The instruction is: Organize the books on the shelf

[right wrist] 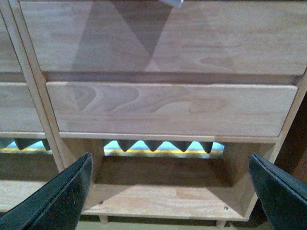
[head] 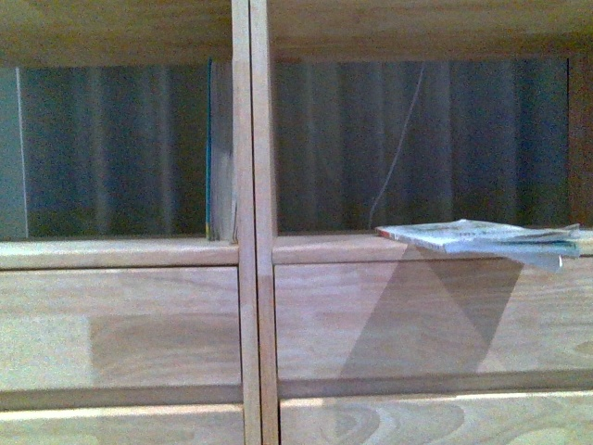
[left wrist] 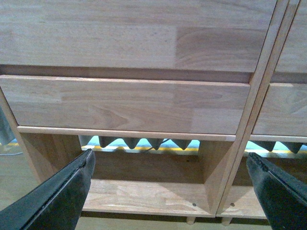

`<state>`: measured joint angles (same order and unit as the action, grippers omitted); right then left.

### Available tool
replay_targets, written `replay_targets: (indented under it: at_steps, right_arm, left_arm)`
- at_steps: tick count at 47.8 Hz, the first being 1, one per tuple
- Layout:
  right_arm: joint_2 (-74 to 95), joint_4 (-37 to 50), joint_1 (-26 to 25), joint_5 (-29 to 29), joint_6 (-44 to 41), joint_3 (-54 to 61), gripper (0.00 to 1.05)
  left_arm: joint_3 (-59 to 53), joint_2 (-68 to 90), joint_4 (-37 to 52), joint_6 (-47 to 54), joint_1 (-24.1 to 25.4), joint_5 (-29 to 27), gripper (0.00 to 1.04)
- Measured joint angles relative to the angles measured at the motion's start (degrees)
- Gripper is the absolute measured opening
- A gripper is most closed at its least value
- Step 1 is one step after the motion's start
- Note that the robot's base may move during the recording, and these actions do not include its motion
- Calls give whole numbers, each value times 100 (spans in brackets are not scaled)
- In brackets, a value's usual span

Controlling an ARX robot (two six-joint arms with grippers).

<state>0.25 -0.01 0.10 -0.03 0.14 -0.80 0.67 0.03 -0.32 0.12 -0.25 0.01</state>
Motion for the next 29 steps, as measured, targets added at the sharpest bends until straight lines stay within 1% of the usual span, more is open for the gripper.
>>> replay_targets:
  at_steps: [18, 22, 29]
  right_arm:
    - [7, -11, -2, -4, 9, -4, 98]
    - [264, -345, 0, -68, 269, -96, 98]
    - [1029, -219, -55, -146, 619, -293, 98]
  left_arm:
    - [0, 0, 0, 0, 0, 0, 97]
    - [0, 0, 0, 0, 0, 0, 97]
    - [0, 0, 0, 0, 0, 0, 97]
